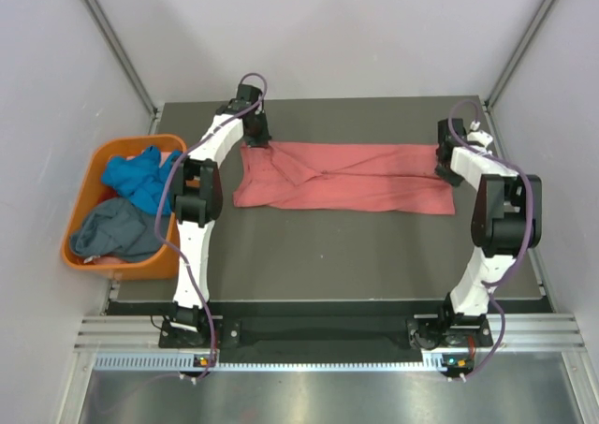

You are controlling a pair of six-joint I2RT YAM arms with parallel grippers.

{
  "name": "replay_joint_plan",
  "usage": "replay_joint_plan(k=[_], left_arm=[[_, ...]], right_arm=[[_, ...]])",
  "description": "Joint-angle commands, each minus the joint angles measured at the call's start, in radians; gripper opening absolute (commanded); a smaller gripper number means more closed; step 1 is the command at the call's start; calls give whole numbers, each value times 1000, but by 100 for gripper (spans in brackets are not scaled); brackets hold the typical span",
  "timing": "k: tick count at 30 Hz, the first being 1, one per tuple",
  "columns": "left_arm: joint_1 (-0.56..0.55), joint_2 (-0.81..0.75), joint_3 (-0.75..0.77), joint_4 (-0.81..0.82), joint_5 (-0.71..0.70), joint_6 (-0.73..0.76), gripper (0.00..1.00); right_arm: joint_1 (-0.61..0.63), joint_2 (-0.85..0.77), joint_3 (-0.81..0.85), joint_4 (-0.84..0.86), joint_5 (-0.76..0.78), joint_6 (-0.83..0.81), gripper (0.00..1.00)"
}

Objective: Fold and stack the t-shirts
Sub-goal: Fold the tshirt

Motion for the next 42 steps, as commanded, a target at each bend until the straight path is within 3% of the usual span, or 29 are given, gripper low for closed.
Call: replay_joint_plan(k=[1,10,18,30,35,36,39,42], left_arm=[[7,-9,35,48,20,11,0],[8,-19,35,81,50,37,0],[7,-9,34,176,164,73,0],[7,44,44,269,277,101,1],[14,52,116,171,190,127,15],[16,47,126,126,175,136,23],[18,-21,136,43,45,145,36],[18,-69,127,-28,-26,153,37]], right_arm=[[-11,-96,2,10,-4,-19,31],[-8,-144,-40,25,-50,-23,31],[17,-146,-150,152,-214,-31,26],[17,-89,-158,160,-201,-46,24],[17,-113,-149,139,-206,-57,24],[17,-119,-146,131,-209,-59,24],[17,-126,-123,84,-240,-60,24],[17,-130,-112,42,-238,-53,23]])
